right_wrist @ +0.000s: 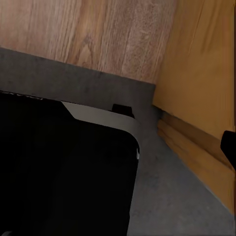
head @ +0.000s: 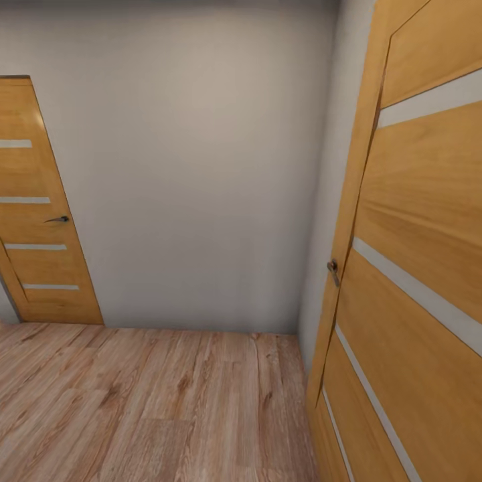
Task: Move the two storage containers from the living room to the garage. In the garage, place one container on the floor and stack the other container on top of it (either order is fine).
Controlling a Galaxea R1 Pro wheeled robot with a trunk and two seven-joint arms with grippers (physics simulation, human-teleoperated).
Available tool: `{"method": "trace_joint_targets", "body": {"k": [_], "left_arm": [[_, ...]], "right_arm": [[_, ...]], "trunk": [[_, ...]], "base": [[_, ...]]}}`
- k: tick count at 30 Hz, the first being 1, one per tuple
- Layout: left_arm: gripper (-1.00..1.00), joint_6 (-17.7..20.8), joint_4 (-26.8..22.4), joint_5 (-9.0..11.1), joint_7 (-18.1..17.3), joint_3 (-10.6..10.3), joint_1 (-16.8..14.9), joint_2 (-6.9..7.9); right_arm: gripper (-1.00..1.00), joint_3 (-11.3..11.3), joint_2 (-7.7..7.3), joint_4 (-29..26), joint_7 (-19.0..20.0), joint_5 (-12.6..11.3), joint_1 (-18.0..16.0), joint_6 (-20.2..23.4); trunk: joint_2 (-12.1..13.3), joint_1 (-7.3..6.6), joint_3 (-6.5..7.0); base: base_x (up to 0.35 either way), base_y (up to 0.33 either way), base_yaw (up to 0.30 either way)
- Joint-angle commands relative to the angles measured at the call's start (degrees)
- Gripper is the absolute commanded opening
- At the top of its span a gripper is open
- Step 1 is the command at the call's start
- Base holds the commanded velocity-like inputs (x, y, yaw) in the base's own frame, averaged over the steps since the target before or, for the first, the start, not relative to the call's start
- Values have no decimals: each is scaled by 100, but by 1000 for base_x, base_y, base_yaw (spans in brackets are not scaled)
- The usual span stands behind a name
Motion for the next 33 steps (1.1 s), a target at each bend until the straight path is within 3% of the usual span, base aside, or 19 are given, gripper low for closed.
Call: {"method": "trace_joint_targets", "body": {"k": [1, 8, 33], "left_arm": [[100, -11, 3, 28, 10, -7, -4, 2], [100, -11, 4, 28, 10, -7, -4, -2], [100, -11, 2, 21, 10, -7, -4, -3]], "right_arm": [[100, 37, 3, 17, -23, -6, -8, -28], [100, 37, 3, 17, -23, -6, -8, -28], [100, 28, 21, 17, -32, -6, -8, -20]], "trunk": [[-5, 4, -8], [-5, 4, -8], [-5, 4, -8]], "base": [[293, 0, 0], [183, 0, 0], [33, 29, 0]]}}
